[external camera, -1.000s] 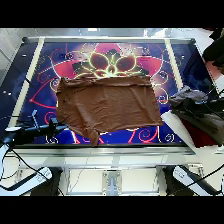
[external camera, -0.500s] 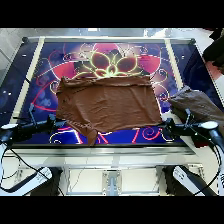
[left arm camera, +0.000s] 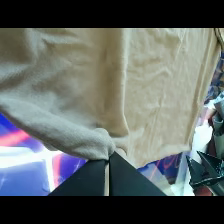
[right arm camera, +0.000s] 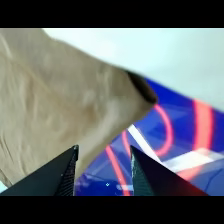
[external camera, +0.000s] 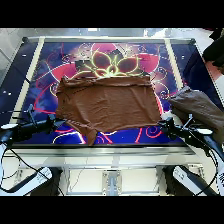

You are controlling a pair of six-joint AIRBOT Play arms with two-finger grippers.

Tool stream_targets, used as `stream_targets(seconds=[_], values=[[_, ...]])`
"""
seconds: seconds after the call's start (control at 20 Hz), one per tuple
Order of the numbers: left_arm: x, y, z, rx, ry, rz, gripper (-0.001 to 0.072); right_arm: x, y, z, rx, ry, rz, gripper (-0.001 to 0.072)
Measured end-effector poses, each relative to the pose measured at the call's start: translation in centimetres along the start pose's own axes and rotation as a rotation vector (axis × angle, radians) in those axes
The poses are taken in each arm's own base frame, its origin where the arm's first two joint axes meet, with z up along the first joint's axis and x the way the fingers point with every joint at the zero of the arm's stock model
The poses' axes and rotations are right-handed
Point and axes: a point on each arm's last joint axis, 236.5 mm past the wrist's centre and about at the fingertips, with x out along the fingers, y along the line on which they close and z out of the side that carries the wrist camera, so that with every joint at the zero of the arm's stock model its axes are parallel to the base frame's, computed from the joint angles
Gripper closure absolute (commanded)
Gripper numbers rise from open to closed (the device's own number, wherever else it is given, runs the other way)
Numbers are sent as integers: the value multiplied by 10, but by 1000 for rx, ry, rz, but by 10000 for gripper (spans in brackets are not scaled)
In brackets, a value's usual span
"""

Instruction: Fold the shirts.

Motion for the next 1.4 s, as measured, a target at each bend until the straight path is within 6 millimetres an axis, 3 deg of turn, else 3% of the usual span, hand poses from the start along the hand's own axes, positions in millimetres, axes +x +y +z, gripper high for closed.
stream_targets(seconds=[0.15, 0.25, 0.4, 0.45, 0.65, 0.8, 0.9, 1.0, 1.25, 1.4], values=[[0, 1, 2, 0, -8, 6, 697, 12, -1, -9, -2, 34, -5, 341], [0, 2, 2, 1, -10, 8, 696, 19, 0, -10, -15, 34, -14, 498], [0, 2, 4, 7, -14, 10, 697, 25, 8, 4, -47, -20, -24, 539], [0, 2, 5, 13, -17, 12, 697, 25, 13, 9, -57, -34, -19, 693], [-10, -16, 27, 66, -83, -10, 697, 18, 51, 34, -125, -86, 37, 697], [-37, -66, 56, 169, -199, -86, 697, -4, 107, 48, -278, -114, 129, 698], [-69, -118, 72, 288, -310, -146, 697, -34, 156, 52, -431, -151, 196, 697], [-112, -179, 76, 446, -431, -196, 697, -78, 205, 46, -627, -210, 239, 697], [-232, -308, 43, 765, -769, -213, 698, -225, 305, -7, -1091, -499, 271, 698], [-296, -360, 20, 916, -969, -88, 698, -312, 350, -46, -1252, -711, 293, 700]])
